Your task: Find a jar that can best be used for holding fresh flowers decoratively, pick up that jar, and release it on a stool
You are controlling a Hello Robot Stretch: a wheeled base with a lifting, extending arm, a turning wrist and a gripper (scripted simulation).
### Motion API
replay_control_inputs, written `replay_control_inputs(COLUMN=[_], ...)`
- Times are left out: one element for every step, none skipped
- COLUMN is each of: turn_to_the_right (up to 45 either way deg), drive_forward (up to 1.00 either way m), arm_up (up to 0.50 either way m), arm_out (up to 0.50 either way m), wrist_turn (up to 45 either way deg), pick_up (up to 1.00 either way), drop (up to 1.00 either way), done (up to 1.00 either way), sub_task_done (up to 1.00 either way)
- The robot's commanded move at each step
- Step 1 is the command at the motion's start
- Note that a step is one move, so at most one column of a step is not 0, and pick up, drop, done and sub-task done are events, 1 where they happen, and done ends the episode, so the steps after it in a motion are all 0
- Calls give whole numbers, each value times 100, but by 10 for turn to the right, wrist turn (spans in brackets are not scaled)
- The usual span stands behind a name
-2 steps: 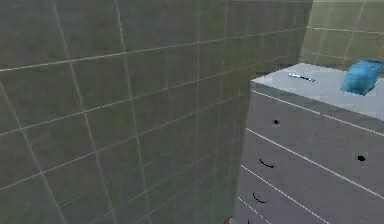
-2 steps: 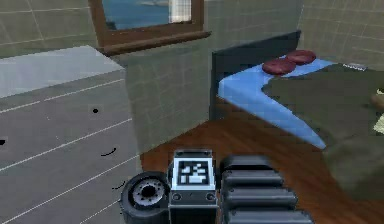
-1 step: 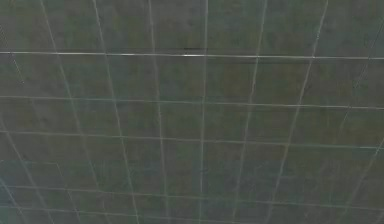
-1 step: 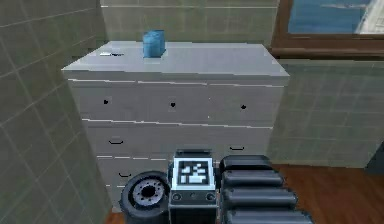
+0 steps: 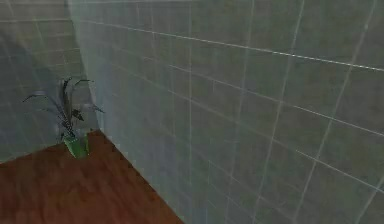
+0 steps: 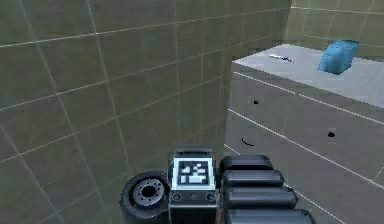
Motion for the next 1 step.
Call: replay_control_inputs(turn_to_the_right=[-450], drive_forward=[0], arm_up=[0], arm_out=[0], wrist_turn=[0], pick_up=[0], drop=[0], done=[0], sub_task_done=[0])
